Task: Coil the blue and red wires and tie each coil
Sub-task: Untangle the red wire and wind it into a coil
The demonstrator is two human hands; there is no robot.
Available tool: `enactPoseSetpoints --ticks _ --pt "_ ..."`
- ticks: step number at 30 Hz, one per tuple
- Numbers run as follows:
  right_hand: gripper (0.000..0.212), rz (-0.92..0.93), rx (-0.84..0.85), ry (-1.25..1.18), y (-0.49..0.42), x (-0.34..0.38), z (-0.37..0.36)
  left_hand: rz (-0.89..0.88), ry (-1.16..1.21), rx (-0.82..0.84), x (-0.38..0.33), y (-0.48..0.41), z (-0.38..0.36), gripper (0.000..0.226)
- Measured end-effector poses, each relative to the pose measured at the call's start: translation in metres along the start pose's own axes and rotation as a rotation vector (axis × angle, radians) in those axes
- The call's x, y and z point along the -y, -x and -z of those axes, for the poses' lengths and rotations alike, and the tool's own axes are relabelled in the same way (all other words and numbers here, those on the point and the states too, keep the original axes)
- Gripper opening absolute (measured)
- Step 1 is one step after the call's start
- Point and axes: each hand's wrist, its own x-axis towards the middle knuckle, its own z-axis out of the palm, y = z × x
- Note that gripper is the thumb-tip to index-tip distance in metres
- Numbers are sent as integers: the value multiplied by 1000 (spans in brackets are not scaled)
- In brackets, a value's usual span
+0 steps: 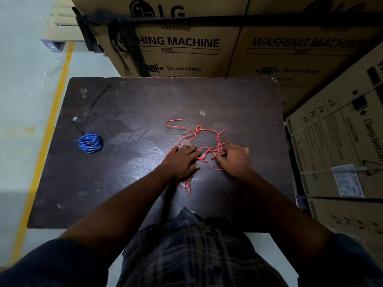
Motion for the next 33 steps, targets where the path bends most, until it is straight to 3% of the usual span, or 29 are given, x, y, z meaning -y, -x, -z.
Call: enactPoseSetpoints --ticks 6,14,20,22,26,30,33 --pt "38 63 5 -374 8 -28 -11 102 45 -3 38 21 -3 67" --pt "24 -49 -107 -140 2 -4 -17 180 24 -23 44 24 18 58" --pt "36 197 -53 -231 -3 5 -15 -110 92 -283 -12 12 32 44" --pt "36 274 4 -202 -4 -1 -13 -169 109 -258 -28 11 24 38" --pt "69 270 135 -104 0 -14 -10 -92 -7 -1 -32 14 -3 58" --pt "107 176 216 64 9 -17 -13 -89 0 -23 -13 19 -11 74" --pt "118 64 223 81 15 -26 -18 -62 -38 42 6 30 -9 83"
